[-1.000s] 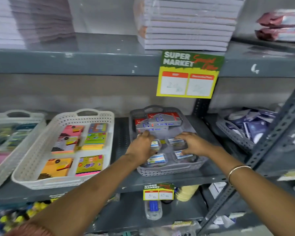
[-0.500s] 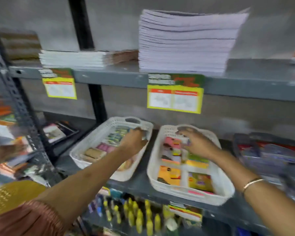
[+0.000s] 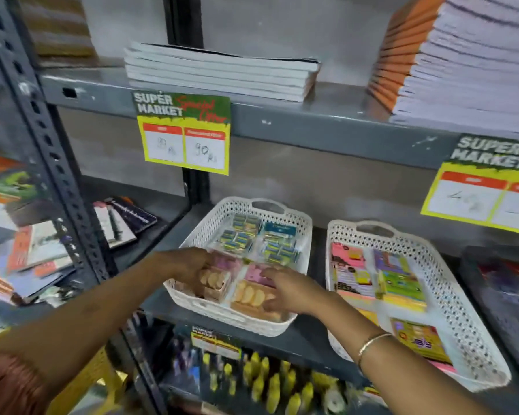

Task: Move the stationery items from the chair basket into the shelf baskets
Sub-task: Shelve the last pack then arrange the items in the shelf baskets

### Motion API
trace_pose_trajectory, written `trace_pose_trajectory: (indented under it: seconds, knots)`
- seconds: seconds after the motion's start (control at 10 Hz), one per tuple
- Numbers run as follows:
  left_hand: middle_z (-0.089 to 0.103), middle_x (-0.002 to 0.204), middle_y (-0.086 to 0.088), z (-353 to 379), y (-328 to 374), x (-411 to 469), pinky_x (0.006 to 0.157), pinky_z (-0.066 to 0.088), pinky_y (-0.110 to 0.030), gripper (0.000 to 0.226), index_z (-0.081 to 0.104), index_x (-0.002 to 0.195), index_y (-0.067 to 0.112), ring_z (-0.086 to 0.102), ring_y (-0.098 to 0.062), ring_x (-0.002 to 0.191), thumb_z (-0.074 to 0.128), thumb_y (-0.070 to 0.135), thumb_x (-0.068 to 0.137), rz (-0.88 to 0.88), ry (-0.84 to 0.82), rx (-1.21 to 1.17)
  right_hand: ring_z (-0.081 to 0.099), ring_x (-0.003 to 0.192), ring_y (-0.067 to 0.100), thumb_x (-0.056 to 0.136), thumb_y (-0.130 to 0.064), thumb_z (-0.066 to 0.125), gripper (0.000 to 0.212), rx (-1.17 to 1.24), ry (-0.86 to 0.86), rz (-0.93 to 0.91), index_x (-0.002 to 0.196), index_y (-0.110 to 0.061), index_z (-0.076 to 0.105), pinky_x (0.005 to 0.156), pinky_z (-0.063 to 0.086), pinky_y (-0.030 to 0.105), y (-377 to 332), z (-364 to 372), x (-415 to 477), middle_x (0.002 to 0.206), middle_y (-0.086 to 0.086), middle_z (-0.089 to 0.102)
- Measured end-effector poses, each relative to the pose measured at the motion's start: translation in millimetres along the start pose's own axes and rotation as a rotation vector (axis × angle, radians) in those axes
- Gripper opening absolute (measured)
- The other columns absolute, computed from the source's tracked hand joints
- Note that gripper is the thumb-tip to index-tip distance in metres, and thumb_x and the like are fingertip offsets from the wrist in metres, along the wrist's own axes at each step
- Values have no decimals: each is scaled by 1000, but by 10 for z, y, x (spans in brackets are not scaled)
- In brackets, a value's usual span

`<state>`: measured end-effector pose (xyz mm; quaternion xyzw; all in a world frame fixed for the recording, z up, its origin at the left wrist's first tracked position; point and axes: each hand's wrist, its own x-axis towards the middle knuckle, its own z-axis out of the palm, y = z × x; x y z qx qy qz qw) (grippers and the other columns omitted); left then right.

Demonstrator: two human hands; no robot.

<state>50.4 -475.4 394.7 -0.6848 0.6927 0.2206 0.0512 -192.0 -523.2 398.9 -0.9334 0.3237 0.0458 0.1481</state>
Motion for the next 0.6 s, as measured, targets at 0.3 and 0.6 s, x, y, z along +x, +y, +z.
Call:
trace_pose_trajectory:
  seconds: [0.3,0.6]
  knots:
    - [53,119,-7,131,-155,57,86,43,-30,64,48,123,12,49,-22,105,79,10,66,36,37,151,49,119,29,79,-35,64,58,-111,-78,-11,129,-16,41,91,47,39,-88,146,27,130,8,52]
    - [46,125,-4,73,-93,-30,87,37,-23,79,40,133,20,43,-21,116,82,21,66,18,78,127,47,123,31,78,-33,65,66,-100,-61,25,134,-14,35,92,47,41,-159,42,-69,139,10,46]
